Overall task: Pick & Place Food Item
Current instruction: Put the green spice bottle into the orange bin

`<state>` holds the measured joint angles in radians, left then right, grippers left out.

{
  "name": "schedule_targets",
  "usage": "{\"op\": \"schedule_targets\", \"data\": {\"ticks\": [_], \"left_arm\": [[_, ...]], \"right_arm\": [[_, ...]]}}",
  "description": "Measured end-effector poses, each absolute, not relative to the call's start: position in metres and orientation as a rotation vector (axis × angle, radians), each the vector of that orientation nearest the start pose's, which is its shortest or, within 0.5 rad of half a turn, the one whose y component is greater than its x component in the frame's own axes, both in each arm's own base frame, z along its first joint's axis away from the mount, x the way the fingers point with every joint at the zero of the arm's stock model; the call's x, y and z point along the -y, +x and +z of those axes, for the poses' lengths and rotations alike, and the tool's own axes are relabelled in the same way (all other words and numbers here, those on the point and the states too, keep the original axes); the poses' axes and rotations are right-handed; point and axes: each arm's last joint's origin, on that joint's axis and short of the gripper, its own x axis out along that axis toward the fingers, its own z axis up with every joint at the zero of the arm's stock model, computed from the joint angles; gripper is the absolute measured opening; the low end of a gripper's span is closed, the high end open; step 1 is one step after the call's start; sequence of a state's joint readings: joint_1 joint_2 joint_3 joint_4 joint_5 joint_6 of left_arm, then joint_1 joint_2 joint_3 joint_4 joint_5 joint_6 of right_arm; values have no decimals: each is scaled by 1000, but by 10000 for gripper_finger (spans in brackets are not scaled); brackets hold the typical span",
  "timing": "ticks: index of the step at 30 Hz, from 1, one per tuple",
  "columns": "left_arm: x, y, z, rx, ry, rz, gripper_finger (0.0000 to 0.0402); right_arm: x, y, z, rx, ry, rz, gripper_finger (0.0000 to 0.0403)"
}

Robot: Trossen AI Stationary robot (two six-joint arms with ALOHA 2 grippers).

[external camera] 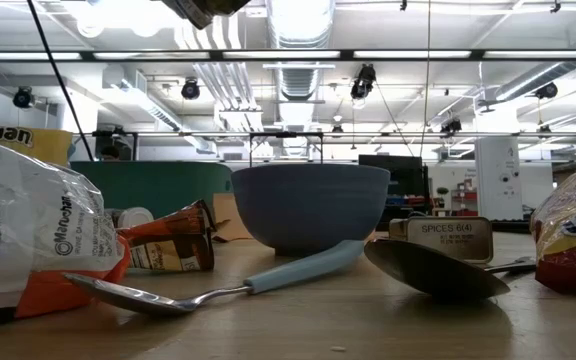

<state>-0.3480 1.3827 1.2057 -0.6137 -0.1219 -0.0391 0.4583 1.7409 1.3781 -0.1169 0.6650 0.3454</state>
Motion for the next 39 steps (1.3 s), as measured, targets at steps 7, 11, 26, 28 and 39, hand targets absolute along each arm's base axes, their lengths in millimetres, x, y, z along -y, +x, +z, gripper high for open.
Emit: {"op": "schedule_targets", "data": {"ticks": [7,11,26,28,39], "left_arm": [[96,274,313,-759,82,-179,259],[93,265,323,-735,35,-161,264],[86,249,324,-293,-94,-95,266],[86,251,320,-227,-111,-94,266],[85,250,293,50,-29,-164,267]], "right_arm": [[-162,361,291,-359,78,-275,187],[-166,357,293,-335,59,-327,187],[-196,310,323,-201,-46,-496,187],[-199,304,322,-193,-63,-520,187],[-194,291,319,-123,0,-482,187]]}}
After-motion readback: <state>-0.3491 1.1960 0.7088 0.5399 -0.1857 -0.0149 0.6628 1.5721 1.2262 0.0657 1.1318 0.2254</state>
